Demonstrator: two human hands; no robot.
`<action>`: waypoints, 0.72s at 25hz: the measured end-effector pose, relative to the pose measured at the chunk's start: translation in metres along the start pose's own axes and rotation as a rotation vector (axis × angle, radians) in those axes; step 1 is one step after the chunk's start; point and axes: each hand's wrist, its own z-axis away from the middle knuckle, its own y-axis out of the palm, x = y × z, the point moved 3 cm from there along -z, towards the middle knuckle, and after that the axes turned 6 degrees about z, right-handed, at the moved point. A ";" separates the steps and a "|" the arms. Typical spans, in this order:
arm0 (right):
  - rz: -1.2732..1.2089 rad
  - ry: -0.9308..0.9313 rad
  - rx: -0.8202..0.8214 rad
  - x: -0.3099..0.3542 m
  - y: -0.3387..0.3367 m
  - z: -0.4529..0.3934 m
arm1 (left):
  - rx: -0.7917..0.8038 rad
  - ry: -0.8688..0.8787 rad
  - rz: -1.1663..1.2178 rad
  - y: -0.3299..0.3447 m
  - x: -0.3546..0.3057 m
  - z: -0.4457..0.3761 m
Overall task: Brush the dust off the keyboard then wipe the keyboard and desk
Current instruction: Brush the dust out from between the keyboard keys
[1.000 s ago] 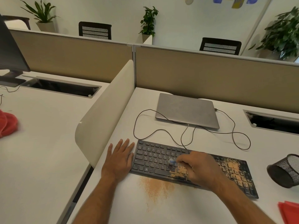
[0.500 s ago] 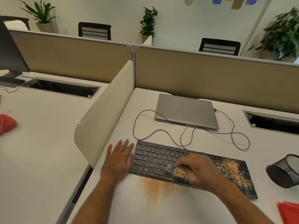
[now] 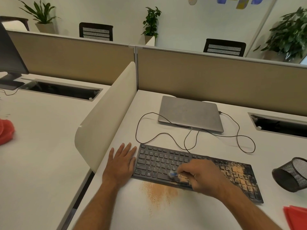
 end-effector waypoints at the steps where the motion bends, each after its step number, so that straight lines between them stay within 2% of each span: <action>1: 0.027 0.018 0.036 -0.001 0.004 0.001 | 0.002 -0.001 -0.002 0.000 0.000 0.000; 3: 0.060 0.058 0.043 -0.009 0.004 0.004 | -0.001 -0.001 0.001 0.000 0.000 0.000; 7: -0.016 0.066 -0.126 -0.016 -0.007 0.003 | 0.003 -0.001 0.009 0.000 0.000 0.000; 11: 0.048 0.029 -0.016 -0.009 0.002 0.002 | 0.002 -0.003 0.011 -0.001 0.000 0.000; 15: -0.007 0.082 -0.134 -0.015 -0.005 0.003 | -0.004 -0.001 0.010 0.000 0.000 0.000; 18: 0.010 0.041 -0.090 -0.008 0.000 0.001 | -0.003 0.001 0.011 0.000 0.000 0.000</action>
